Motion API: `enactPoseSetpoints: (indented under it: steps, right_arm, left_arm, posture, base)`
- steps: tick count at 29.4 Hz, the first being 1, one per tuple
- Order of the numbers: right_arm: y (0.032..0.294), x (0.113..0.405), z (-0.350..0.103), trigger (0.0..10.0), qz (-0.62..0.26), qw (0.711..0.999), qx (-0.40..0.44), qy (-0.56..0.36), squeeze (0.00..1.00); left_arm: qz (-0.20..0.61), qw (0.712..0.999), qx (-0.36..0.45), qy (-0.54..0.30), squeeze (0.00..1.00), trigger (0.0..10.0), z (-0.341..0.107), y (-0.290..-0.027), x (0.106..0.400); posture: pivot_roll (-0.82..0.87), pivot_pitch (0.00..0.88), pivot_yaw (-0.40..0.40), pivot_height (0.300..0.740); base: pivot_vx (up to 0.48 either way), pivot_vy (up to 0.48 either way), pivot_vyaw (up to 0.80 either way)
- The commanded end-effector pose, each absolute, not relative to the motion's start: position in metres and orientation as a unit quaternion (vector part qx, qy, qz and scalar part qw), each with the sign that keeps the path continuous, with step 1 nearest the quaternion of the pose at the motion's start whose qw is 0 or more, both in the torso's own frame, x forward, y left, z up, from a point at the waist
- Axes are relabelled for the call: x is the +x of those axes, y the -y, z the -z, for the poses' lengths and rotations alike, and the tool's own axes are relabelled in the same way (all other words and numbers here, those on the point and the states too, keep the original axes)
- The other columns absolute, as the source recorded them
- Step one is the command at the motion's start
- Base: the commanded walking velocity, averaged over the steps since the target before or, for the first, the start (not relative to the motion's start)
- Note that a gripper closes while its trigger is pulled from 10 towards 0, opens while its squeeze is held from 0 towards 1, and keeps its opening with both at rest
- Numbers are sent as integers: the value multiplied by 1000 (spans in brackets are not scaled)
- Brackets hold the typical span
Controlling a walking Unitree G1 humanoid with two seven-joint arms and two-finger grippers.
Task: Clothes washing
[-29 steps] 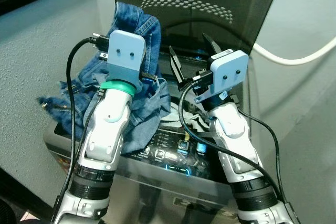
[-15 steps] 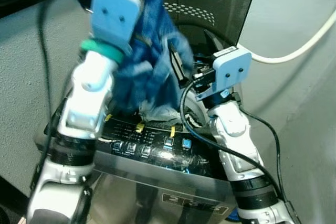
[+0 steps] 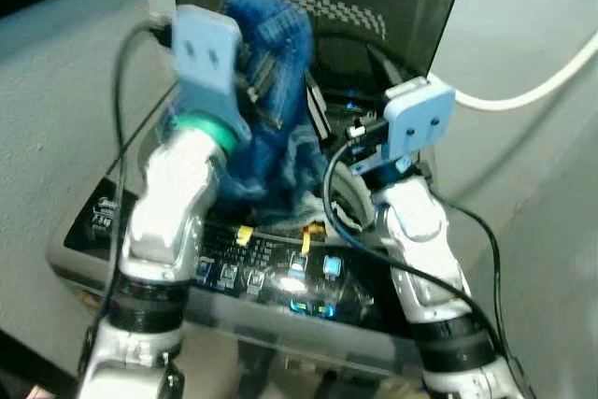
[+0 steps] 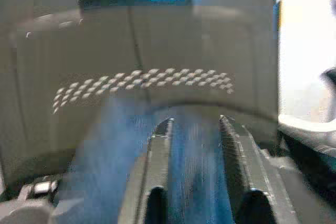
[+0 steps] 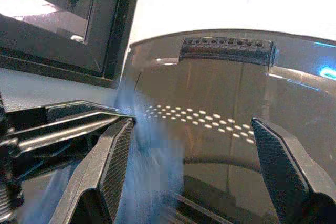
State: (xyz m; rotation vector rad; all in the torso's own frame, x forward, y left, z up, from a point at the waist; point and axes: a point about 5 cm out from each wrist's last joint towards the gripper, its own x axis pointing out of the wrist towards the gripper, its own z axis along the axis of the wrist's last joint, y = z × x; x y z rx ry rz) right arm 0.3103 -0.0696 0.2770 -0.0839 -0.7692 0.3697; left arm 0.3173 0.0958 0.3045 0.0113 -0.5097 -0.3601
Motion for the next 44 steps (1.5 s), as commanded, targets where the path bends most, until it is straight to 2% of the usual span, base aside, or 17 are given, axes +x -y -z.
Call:
enactPoseSetpoints:
  steps: [1, 6, 12, 13, 17, 18, 22, 23, 26, 30, 36, 44]
  right_arm:
    - [68, 310, -276, 10000, -181, 910, -38, 371, 0]
    - [66, 310, -275, 10000, -184, 910, -37, 370, 0]
    - [66, 309, -274, 10000, -185, 911, -37, 366, 0]
    - [66, 309, -273, 10000, -185, 912, -38, 365, 0]
    - [66, 309, -272, 10000, -184, 912, -38, 364, 0]
    - [67, 308, -270, 10000, -181, 914, -39, 361, 0]
    - [70, 308, -266, 10000, -175, 918, -39, 353, 0]
    - [73, 309, -262, 10000, -168, 923, -35, 344, 0]
    - [75, 310, -259, 10000, -163, 926, -33, 339, 0]
    - [82, 313, -249, 10000, -149, 939, -9, 311, 0]
    - [81, 319, -239, 10000, -156, 944, -15, 289, 0]
    - [80, 327, -242, 10000, -168, 942, -21, 288, 0]
  left_arm:
    - [175, 951, -3, 256, 1000, 10000, -305, -95, 315]
    - [176, 952, 0, 248, 1000, 10000, -301, -94, 316]
    - [223, 950, 35, 218, 1000, 10000, -293, -89, 305]
    - [228, 944, 62, 231, 0, 10000, -291, -87, 301]
    - [232, 939, 83, 241, 0, 10000, -289, -84, 298]
    - [240, 927, 126, 260, 0, 10000, -281, -79, 291]
    - [223, 934, 113, 256, 0, 10000, -275, -82, 290]
    - [192, 946, 85, 248, 0, 10000, -275, -89, 293]
    - [170, 953, 66, 242, 0, 10000, -275, -95, 296]
    - [84, 970, 20, 229, 0, 10000, -277, -123, 308]
    - [24, 964, 47, 262, 0, 10000, -285, -145, 310]
    - [12, 964, 61, 259, 0, 10000, -277, -147, 309]
  posture:
    - [123, 11, 24, 740]
    - [124, 13, 23, 740]
    - [122, 19, 27, 740]
    - [120, 22, 30, 740]
    - [120, 22, 30, 740]
    - [116, 24, 31, 740]
    - [116, 24, 30, 740]
    - [118, 27, 25, 740]
    - [118, 27, 25, 740]
    - [127, 21, 2, 740]
    - [149, 3, -29, 740]
    - [198, 0, -56, 740]
  base:
    - [0, 0, 0]
    - [0, 0, 0]
    - [0, 0, 0]
    - [0, 0, 0]
    - [0, 0, 0]
    - [0, 0, 0]
    - [0, 0, 0]
    - [0, 0, 0]
    - [0, 0, 0]
    - [0, 0, 0]
    - [0, 0, 0]
    - [0, 0, 0]
